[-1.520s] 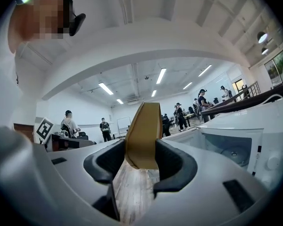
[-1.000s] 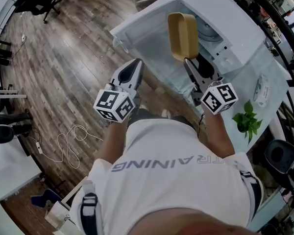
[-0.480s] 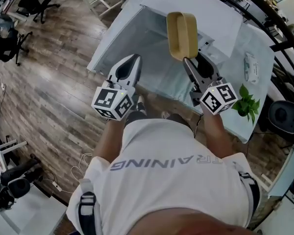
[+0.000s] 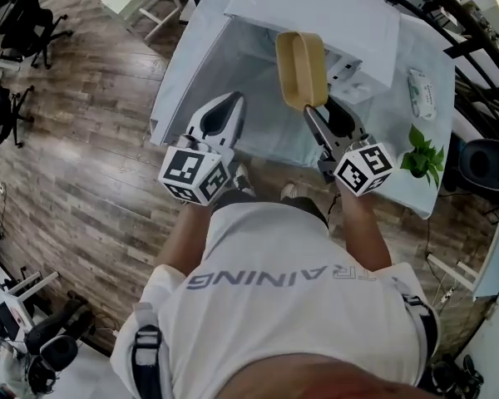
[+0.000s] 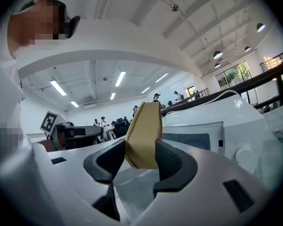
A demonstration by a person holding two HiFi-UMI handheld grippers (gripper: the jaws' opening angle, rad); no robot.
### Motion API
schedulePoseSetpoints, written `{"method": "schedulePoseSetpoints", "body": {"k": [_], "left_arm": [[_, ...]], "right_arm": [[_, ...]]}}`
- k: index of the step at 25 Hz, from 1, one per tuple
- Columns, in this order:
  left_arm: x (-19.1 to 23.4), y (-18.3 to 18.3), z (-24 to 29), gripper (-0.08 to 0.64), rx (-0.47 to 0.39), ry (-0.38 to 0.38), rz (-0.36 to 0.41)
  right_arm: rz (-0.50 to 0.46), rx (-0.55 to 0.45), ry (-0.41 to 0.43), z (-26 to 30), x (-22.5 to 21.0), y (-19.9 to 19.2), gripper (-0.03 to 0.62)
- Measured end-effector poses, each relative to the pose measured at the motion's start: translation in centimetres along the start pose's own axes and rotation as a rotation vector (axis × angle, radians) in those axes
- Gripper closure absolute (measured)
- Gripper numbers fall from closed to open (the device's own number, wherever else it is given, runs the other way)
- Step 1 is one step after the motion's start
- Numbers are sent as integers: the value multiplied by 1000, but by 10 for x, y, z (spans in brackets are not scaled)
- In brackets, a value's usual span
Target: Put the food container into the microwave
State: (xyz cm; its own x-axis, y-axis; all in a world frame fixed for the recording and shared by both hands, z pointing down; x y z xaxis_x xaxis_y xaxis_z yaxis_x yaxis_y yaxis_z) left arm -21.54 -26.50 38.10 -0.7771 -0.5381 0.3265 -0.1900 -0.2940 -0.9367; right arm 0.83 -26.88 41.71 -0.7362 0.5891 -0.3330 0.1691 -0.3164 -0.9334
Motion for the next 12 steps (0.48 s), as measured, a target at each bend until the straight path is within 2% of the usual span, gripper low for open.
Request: {"method": "schedulePoseSetpoints", "body": {"k": [5, 12], "left_arm": [[1, -8, -3, 511, 14, 0, -4], [-4, -19, -1, 512, 53, -26, 0]], "right_arm": [[28, 67, 16, 11, -5, -36, 377], [211, 74, -14, 35, -25, -77, 377]]}}
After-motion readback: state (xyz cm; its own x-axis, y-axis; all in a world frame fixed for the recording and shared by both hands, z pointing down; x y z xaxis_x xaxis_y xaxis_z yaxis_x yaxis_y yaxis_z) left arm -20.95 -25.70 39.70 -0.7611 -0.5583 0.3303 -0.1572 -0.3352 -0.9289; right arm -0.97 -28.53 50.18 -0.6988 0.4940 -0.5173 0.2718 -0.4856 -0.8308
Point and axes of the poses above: the fingertips, and each gripper's own axes: z forward along the fingers, x to its left, y out of its top, the point moved 6 cm from there along -z, backward along the fingers
